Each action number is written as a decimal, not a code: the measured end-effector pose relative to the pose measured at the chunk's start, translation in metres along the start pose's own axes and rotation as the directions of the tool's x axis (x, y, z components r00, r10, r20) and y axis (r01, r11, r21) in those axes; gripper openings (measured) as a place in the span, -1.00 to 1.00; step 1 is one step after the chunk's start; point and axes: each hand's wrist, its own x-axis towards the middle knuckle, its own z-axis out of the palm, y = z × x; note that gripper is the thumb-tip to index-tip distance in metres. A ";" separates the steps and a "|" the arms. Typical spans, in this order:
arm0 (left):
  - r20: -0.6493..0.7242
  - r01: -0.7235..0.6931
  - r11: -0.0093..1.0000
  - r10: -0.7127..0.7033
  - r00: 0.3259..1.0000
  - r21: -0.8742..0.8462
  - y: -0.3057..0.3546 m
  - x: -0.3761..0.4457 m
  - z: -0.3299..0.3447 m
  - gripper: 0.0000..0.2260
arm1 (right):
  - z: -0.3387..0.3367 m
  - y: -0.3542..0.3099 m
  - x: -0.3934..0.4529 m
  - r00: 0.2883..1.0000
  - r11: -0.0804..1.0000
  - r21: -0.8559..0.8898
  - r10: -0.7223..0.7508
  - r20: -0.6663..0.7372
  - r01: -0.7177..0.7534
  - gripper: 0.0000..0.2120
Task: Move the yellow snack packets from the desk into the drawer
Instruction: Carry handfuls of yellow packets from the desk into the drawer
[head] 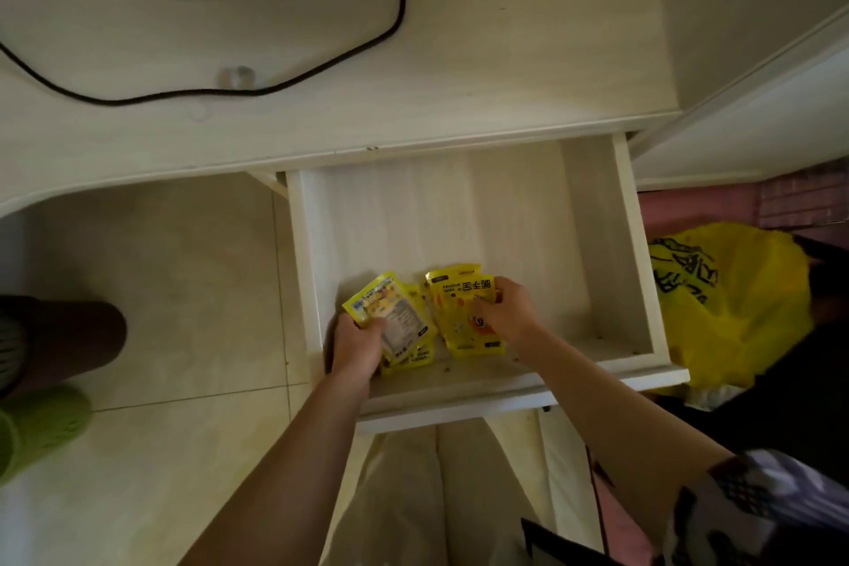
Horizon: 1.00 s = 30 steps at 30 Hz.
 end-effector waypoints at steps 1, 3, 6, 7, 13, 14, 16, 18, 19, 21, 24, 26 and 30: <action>0.012 -0.007 1.000 0.007 1.000 0.027 0.000 0.001 -0.001 -0.79 | -0.002 0.002 0.001 1.000 1.000 -0.026 -0.001 0.011 0.001 -0.80; 0.026 -0.007 0.998 0.006 1.000 0.066 0.000 0.001 -0.002 -0.79 | -0.006 0.003 -0.001 1.000 0.998 -0.069 0.003 0.024 -0.001 -0.74; 0.031 0.008 0.994 -0.011 0.999 0.109 0.005 -0.007 -0.006 -0.92 | -0.017 0.002 -0.010 0.999 0.993 -0.106 0.044 0.002 -0.044 -0.60; 0.036 0.005 0.993 -0.009 0.999 0.121 0.007 -0.010 -0.007 -0.95 | -0.021 0.002 -0.013 0.998 0.991 -0.121 0.055 -0.002 -0.055 -0.56; 0.022 -0.072 0.986 0.070 0.997 0.150 0.022 -0.044 -0.022 -0.78 | -0.044 0.000 -0.042 1.000 0.972 -0.234 -0.009 0.028 0.015 -0.53; 0.032 -0.089 0.986 0.086 0.996 0.143 0.024 -0.050 -0.025 -0.76 | -0.047 -0.003 -0.049 0.999 0.967 -0.253 -0.030 0.030 0.037 -0.54; 0.045 -0.119 0.985 0.114 0.992 0.124 0.028 -0.065 -0.033 -0.64 | -0.052 -0.009 -0.065 0.996 0.954 -0.287 -0.079 0.034 0.086 -0.57; 0.032 -0.178 0.974 0.175 0.984 0.142 0.029 -0.081 -0.042 -0.63 | -0.054 -0.016 -0.082 0.988 0.926 -0.343 -0.149 0.046 0.156 -0.59; 0.018 -0.214 0.966 0.214 0.977 0.148 0.028 -0.088 -0.047 -0.68 | -0.055 -0.019 -0.090 0.980 0.903 -0.381 -0.193 0.054 0.199 -0.59; -0.024 -0.281 0.946 0.288 0.957 0.160 0.023 -0.105 -0.057 -0.74 | -0.053 -0.025 -0.107 0.955 0.840 -0.459 -0.286 0.082 0.291 -0.60; -0.092 -0.361 0.908 0.386 0.918 0.212 0.010 -0.129 -0.071 -0.71 | -0.043 -0.034 -0.129 0.908 0.742 -0.533 -0.393 0.146 0.407 -0.61; -0.141 -0.387 0.890 0.426 0.894 0.241 -0.003 -0.143 -0.080 -0.72 | -0.032 -0.041 -0.142 0.869 0.650 -0.594 -0.454 0.196 0.474 -0.63; -0.227 -0.407 0.867 0.474 0.851 0.286 -0.033 -0.163 -0.104 -0.74 | 0.000 -0.054 -0.168 0.791 0.471 -0.670 -0.529 0.307 0.574 -0.66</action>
